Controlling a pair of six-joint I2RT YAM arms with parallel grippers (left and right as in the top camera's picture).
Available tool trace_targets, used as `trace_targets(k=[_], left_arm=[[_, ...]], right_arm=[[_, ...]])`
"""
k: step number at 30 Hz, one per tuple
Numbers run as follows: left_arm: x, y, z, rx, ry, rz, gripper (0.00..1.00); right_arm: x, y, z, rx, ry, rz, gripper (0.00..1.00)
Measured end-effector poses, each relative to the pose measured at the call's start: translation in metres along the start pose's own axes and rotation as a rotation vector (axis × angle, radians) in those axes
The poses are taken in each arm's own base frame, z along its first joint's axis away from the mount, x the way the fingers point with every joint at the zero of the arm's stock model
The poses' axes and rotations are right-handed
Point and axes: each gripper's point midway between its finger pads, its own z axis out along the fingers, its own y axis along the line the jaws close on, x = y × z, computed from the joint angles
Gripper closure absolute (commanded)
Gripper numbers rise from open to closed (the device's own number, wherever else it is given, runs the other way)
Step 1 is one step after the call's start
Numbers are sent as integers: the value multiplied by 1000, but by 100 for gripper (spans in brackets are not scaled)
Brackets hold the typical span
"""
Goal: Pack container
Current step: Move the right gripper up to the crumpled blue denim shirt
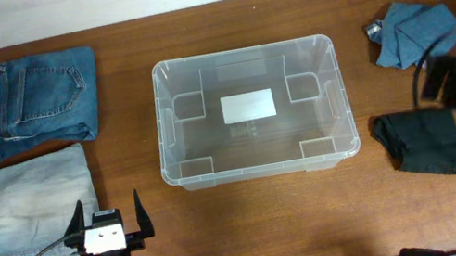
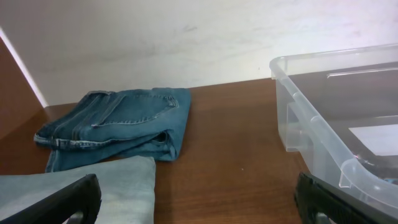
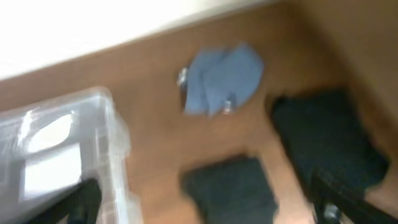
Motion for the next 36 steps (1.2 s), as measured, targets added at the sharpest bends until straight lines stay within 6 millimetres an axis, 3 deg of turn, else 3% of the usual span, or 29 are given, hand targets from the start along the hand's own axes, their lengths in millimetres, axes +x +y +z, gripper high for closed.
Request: trace_targets(k=[3,6,12,21,28,36], left_arm=[[0,0,0,0,0,0,1],[0,0,0,0,0,0,1],[0,0,0,0,0,0,1],[0,0,0,0,0,0,1],[0,0,0,0,0,0,1],[0,0,0,0,0,0,1]], right_arm=[[-16,-9,21,-86,106,46,1],[-22,-18,60,-178,191,113,2],[-2,-44,150,-254,335,219,2],[32,-84,248,-261,407,312,2],[56,-114,295,-227,424,410,2],[65,-119,326,-241,404,421,1]])
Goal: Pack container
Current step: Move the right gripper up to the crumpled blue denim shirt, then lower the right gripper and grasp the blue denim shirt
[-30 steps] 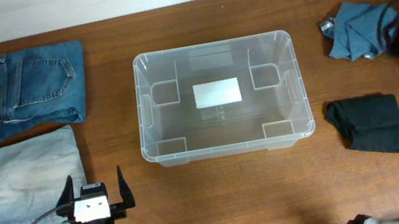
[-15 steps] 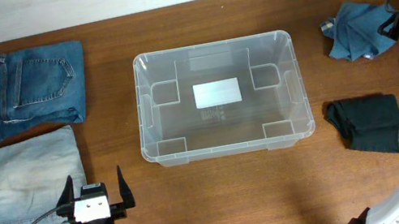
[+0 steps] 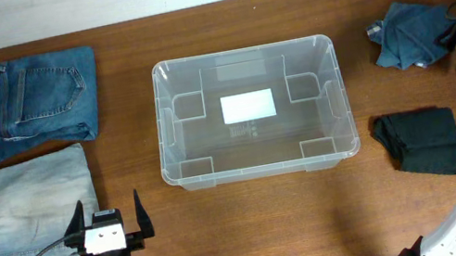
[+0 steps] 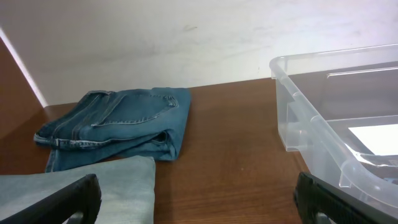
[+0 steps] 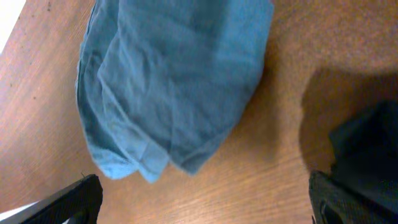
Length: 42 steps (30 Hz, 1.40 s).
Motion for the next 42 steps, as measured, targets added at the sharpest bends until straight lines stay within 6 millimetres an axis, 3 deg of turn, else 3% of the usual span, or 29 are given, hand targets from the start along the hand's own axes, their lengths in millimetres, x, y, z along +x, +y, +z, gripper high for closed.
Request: trace_targets(k=[17,25,42], left_arm=[[0,0,0,0,0,0,1],[0,0,0,0,0,0,1],[0,0,0,0,0,0,1]], right_arm=[[-3,26,51,-33,-9,31,1],[-5,17,62,-17,-20,66,2],[-17,18,70,-25,-61,37,2]])
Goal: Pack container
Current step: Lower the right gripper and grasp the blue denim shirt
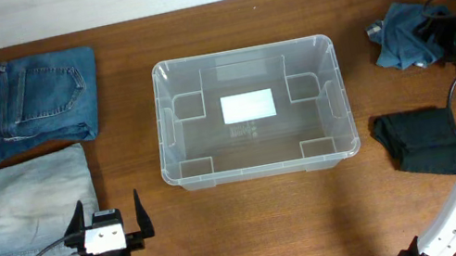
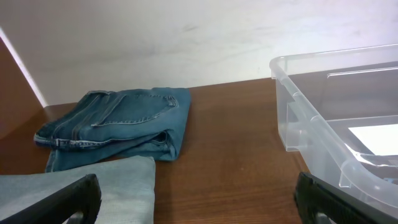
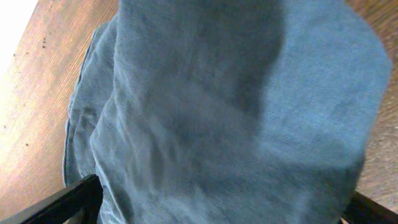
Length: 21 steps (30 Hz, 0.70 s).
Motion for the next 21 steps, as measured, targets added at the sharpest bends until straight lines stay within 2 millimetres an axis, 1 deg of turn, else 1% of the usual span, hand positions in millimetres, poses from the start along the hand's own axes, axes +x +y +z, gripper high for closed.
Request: trace_targets(k=[6,7,9,10,11,13,15,17,18,21], left_arm=[[0,0,0,0,0,0,1],[0,0,0,0,0,0,0],[0,0,0,0,0,0,1],[0,0,0,0,0,0,1],[0,0,0,0,0,0,1],[0,0,0,0,0,0,1],[0,0,0,0,0,0,1],[0,0,0,0,0,0,1],[0,0,0,0,0,0,1],[0,0,0,0,0,0,1]], right_arm=[[0,10,9,20,-2,-31,0],[0,11,10,24,-2,-36,2],[0,14,13,25,-3,-45,9],[1,14,14,26,-1,-45,13],[0,14,15,27,-2,-45,20],[1,12,17,29,0,-41,27],[2,11,18,32,2,-36,43],[4,10,19,33,9,-23,55],[5,9,20,35,14,-17,63],[8,7,23,36,24,-7,79]])
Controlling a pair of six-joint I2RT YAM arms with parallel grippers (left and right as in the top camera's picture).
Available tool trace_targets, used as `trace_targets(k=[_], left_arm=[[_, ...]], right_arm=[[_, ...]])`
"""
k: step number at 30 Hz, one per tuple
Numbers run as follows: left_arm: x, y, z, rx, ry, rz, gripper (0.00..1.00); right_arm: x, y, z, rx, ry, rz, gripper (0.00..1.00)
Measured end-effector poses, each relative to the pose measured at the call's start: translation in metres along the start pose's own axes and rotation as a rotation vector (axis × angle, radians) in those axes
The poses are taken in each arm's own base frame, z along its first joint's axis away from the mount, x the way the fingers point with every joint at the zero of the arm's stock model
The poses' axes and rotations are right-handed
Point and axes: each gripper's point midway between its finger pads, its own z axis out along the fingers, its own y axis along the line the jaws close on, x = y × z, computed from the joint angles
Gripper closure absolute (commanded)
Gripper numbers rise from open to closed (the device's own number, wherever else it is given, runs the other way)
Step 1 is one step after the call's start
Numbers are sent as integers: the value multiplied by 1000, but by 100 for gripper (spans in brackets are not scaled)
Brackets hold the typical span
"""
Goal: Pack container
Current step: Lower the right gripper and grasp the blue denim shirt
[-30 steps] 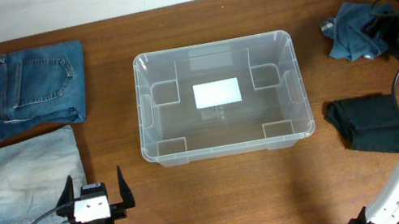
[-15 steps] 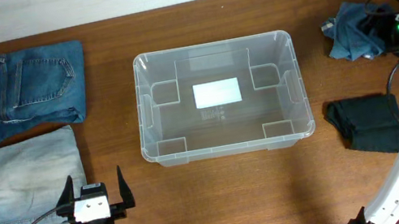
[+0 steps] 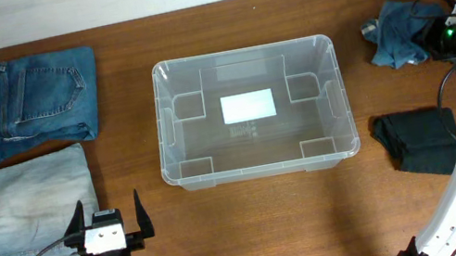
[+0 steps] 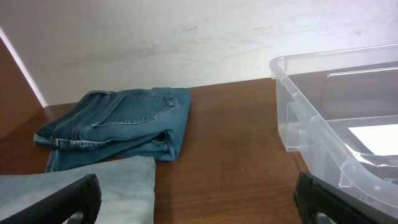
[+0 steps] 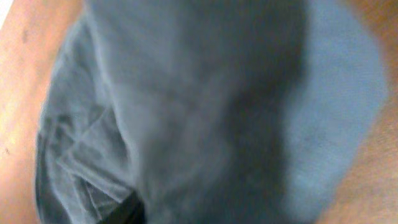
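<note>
The clear plastic container (image 3: 344, 117) stands empty at mid-table. At the far right a crumpled blue cloth (image 3: 394, 31) lies bunched under my right gripper (image 3: 434, 35), which is pressed into it and shut on it. In the right wrist view the blue cloth (image 5: 205, 106) fills the blurred frame, and only one dark fingertip (image 5: 127, 211) shows. My left gripper (image 3: 111, 222) stands open near the front left, holding nothing (image 4: 199, 202).
Folded dark blue jeans (image 3: 33, 101) lie at the back left, with folded pale jeans (image 3: 26, 209) in front of them. A black folded garment (image 3: 419, 141) sits front right of the container, under the right arm's cable.
My right gripper has sunk into the blue cloth and shut on it. The cloth has bunched and shifted slightly left. The left arm has not moved.
My right gripper was first near the black garment at the right edge, open. It was then beside the blue cloth, then right over it with the fingers spread. Now it is shut on the cloth. The left gripper has stayed open throughout.
</note>
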Motion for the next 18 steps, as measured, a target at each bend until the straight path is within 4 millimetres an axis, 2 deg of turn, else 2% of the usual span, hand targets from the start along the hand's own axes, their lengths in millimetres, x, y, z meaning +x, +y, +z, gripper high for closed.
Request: trace_targets(k=[4,11,15,18], left_arm=[[0,0,0,0,0,0,1],[0,0,0,0,0,0,1],[0,0,0,0,0,0,1],[0,0,0,0,0,0,1]], right_arm=[[2,-1,1,-5,9,8,96],[9,-1,-11,-109,65,80,96],[1,5,-35,-302,70,138,96],[-20,17,-70,-496,41,167,96]])
